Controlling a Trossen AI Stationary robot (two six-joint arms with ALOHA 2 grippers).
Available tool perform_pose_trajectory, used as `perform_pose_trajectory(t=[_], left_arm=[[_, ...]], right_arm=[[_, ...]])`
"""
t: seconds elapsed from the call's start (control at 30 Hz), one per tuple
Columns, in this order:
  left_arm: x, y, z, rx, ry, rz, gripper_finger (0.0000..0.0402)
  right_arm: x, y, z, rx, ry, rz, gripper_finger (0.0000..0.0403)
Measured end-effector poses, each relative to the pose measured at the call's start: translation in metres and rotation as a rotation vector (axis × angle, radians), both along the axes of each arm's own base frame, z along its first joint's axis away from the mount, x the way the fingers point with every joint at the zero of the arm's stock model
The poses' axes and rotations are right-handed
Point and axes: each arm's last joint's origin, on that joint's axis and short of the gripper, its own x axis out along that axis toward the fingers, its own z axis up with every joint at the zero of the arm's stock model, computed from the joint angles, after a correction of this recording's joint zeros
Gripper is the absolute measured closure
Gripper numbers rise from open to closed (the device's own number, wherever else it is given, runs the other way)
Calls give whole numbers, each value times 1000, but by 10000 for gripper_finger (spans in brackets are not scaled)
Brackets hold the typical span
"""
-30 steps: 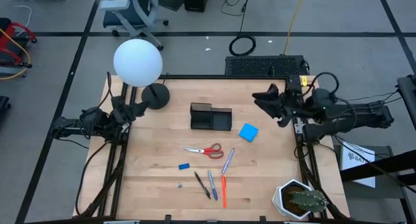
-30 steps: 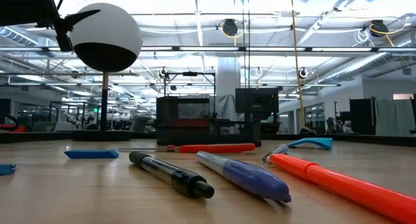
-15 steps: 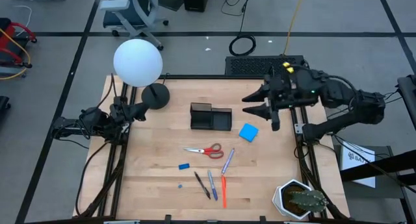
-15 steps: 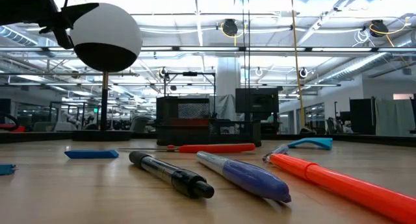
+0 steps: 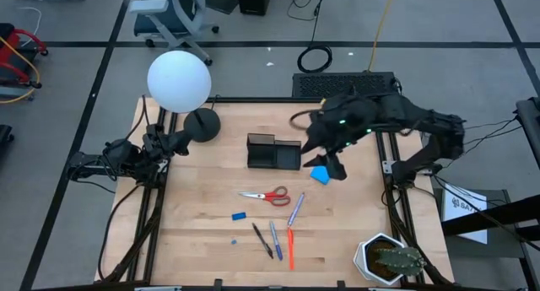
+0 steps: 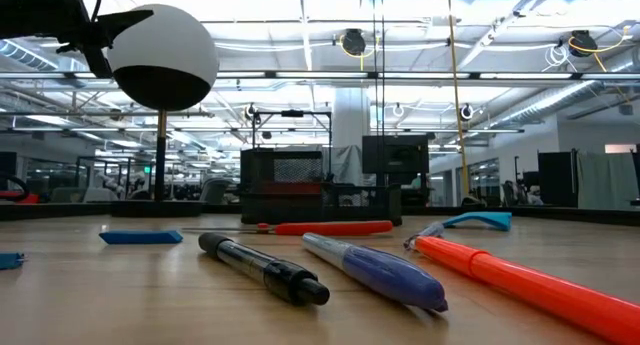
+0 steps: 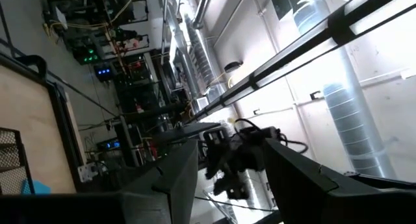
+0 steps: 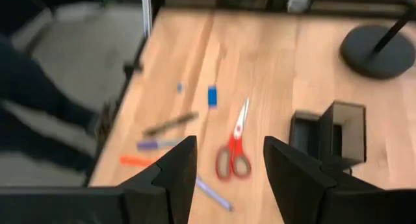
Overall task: Pick and place office supplies into organizer
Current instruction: Put the purple pen into the black desk organizer
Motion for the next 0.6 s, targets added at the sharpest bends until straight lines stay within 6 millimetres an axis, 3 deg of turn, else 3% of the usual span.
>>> perform_pose_trajectory(t=[0.27,0.6], left_arm=[[0,1,0,-17,-1,17,222],[0,2,-1,-35,11,77,222]], right_arm=[[23,4,-37,-118,216,153,234],[53,28,-79,-535,349,419,234]])
